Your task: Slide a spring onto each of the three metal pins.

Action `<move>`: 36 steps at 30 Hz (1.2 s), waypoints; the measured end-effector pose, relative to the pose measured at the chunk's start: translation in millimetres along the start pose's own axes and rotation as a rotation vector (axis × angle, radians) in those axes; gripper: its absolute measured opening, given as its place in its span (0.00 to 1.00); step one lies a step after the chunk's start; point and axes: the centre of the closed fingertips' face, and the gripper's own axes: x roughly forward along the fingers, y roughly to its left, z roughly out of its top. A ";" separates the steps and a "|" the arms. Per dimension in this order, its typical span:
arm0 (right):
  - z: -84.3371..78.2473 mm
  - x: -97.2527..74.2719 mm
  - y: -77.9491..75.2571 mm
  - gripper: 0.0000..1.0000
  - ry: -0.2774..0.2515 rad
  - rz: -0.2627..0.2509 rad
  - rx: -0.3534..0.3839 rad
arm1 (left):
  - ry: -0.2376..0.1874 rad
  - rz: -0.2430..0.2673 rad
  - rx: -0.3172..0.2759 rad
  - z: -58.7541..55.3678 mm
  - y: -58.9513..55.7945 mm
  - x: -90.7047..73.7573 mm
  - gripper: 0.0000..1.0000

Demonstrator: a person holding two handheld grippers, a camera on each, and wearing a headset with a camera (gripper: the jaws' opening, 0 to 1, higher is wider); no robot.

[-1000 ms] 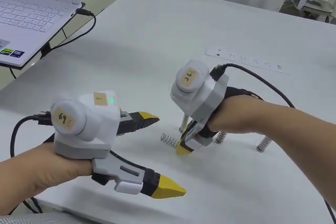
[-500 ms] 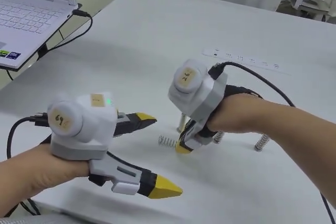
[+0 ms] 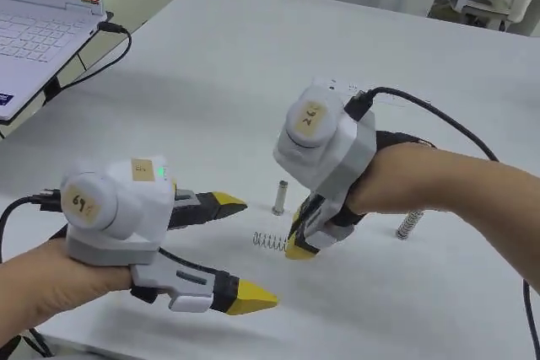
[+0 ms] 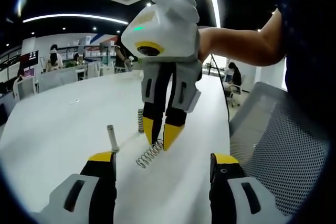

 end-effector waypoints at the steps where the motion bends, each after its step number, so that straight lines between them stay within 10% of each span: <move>1: -0.2 -2.8 2.1 0.08 -0.001 0.001 -0.004 | 0.001 -0.002 0.002 -0.1 -0.4 0.3 0.66; 12: -2.4 -16.6 21.6 0.08 0.014 0.027 -0.047 | 0.015 -0.048 0.036 -0.3 -9.9 2.4 0.37; 36: 0.9 -21.9 38.3 0.08 0.030 0.081 -0.118 | 0.048 -0.107 0.079 -3.9 -19.6 5.7 0.08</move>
